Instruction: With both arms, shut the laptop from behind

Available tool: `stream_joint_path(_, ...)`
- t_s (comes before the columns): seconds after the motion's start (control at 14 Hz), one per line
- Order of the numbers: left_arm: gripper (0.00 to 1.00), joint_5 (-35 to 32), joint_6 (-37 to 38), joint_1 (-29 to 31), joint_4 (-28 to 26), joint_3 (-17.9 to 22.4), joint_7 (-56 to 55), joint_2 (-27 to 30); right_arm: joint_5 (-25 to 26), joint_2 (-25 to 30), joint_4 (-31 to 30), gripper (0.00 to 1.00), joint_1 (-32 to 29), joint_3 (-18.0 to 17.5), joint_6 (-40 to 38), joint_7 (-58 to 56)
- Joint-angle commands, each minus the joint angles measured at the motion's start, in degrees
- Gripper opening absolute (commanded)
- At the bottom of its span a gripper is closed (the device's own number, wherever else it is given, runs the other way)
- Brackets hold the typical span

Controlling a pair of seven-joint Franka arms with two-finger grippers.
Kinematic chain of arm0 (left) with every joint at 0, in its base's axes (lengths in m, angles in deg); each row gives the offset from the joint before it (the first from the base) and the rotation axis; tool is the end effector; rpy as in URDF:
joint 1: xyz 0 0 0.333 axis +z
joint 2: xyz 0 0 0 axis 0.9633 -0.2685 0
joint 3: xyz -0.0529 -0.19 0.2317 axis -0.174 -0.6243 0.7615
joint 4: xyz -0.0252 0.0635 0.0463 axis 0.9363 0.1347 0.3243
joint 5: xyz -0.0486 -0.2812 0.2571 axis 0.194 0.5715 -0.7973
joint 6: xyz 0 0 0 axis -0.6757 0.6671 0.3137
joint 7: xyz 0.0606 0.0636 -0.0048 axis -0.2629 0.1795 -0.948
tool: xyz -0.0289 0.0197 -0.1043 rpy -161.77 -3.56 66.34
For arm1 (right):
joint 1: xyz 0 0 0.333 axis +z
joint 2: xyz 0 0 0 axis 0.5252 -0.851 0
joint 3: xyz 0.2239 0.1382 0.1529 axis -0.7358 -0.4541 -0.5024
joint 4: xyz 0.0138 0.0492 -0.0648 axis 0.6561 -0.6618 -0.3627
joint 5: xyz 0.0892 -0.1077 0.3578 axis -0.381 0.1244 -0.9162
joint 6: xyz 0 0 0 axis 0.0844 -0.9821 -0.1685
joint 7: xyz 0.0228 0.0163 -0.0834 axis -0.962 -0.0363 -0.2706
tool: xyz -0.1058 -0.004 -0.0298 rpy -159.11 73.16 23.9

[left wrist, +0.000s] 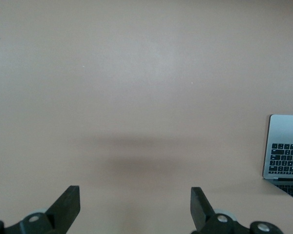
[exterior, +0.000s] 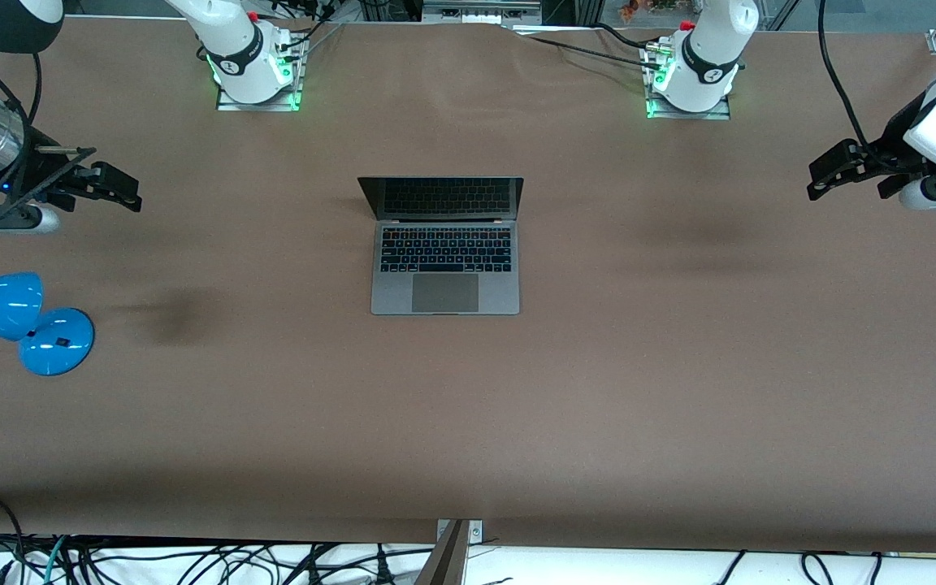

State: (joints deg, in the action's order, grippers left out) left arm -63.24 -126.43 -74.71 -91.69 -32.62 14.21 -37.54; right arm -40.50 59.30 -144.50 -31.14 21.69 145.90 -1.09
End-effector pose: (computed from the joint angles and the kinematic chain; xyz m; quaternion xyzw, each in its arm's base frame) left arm 0.5283 -0.0283 0.5924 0.9992 0.0346 -0.0211 0.0022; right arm 0.5460 0.0357 0.5477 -0.9991 -0.0067 0.0414 0.0025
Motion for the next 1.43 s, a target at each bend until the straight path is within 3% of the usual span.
stream_joint_path(0.0, 1.0, 0.21, 1.07, -0.42, 1.22, -0.57, 0.22, -1.89, -0.96, 0.36, -0.85, 1.0, 0.69, -2.59, 0.2, -0.28)
stream_joint_path(0.36, 1.0, 1.43, 3.52, -1.22, 0.95, -6.18, -0.57, -3.12, -1.49, 0.1, -0.5, 1.0, 1.3, -8.4, 0.12, 0.51)
stream_joint_path(0.57, 1.0, 7.49, 3.97, -1.39, 0.86, -9.34, -5.58, -6.1, -3.41, -1.39, -0.41, 1.0, 5.69, -8.58, 0.2, 5.75)
stream_joint_path(1.0, 1.0, 11.1, 3.53, -1.57, 1.22, -21.38, -19.37, -13.14, -5.62, -2.18, -0.15, 1.0, 11.4, -9.1, 0.99, 18.59)
stream_joint_path(1.07, 0.93, 11.19, 3.53, -1.65, 1.22, -22.88, -19.9, -13.58, -5.62, -3.23, 0.02, 1.0, 12.37, -9.02, 1.43, 20.01)
stream_joint_path(1.14, 0.86, 11.19, 3.53, -1.92, 1.22, -23.85, -21.13, -14.02, -5.7, -3.59, -0.32, 0.96, 13.6, -9.1, 2.13, 20.89)
stream_joint_path(1.21, 0.78, 11.89, 3.53, -2.44, 1.22, -24.47, -22.79, -14.81, -5.62, -4.03, -0.67, 0.77, 15.26, -9.11, 2.31, 22.29)
stream_joint_path(1.36, 0.52, 13.99, 3.45, -4.54, 1.22, -24.65, -28.84, -15.86, -5.62, -5.26, -0.85, 0.35, 16.41, -9.11, 2.4, 23.36)
